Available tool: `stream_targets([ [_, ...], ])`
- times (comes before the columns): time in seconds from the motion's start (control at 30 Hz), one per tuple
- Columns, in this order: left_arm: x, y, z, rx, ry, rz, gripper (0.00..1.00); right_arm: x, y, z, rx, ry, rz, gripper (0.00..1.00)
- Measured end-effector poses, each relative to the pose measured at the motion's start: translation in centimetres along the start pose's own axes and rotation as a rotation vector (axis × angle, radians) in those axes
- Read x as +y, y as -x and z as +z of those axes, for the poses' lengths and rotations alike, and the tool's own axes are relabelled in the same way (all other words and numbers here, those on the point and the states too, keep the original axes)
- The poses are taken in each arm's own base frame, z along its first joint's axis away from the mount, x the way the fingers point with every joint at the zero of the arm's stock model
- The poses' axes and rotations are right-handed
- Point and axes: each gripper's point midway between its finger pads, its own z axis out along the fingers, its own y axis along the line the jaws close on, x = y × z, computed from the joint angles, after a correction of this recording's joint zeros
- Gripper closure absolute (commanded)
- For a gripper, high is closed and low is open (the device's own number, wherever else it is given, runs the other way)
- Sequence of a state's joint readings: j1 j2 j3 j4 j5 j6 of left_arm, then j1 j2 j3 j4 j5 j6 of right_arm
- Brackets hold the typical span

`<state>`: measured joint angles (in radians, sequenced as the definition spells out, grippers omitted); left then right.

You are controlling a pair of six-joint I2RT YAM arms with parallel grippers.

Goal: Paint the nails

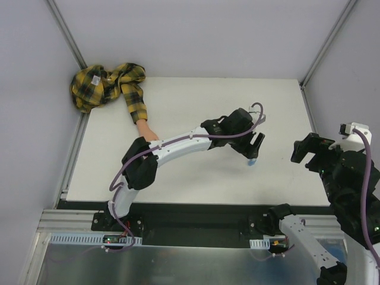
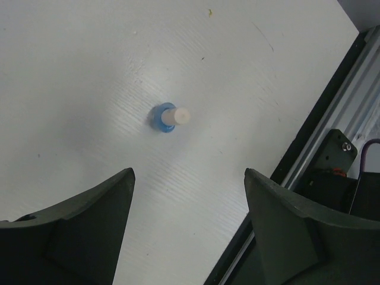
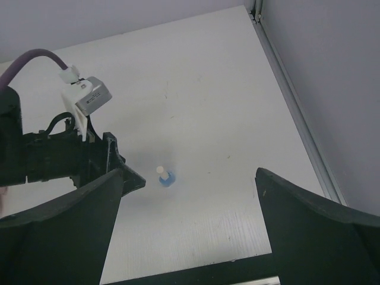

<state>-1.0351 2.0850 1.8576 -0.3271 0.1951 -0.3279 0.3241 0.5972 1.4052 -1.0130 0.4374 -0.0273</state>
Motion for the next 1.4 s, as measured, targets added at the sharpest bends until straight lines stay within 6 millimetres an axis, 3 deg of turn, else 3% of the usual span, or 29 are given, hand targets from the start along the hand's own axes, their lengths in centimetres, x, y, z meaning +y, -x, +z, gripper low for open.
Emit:
stream_targets([
  [0.3, 0.0, 1.4, 3.5, -0.027, 0.015, 0.016, 0.34, -0.6, -0.2, -0.9, -0.009, -0.001, -0.007, 0.04],
  [0.63, -0.4, 0.0, 6.6, -0.008, 0.042, 0.071, 0.42, -0.6, -0.3, -1.4, -0.019, 0.013, -0.001, 0.04],
  [0.97, -0.1, -1.3, 8.3, 0.008, 0.084, 0.124, 0.5, -0.7, -0.3, -1.9, -0.031, 0.028, 0.003, 0.04],
  [1.4, 0.2, -1.4, 8.5, -0.012, 0.159, 0.183, 0.58, -0.6, -0.5, -2.2, -0.03, 0.043, 0.003, 0.04],
])
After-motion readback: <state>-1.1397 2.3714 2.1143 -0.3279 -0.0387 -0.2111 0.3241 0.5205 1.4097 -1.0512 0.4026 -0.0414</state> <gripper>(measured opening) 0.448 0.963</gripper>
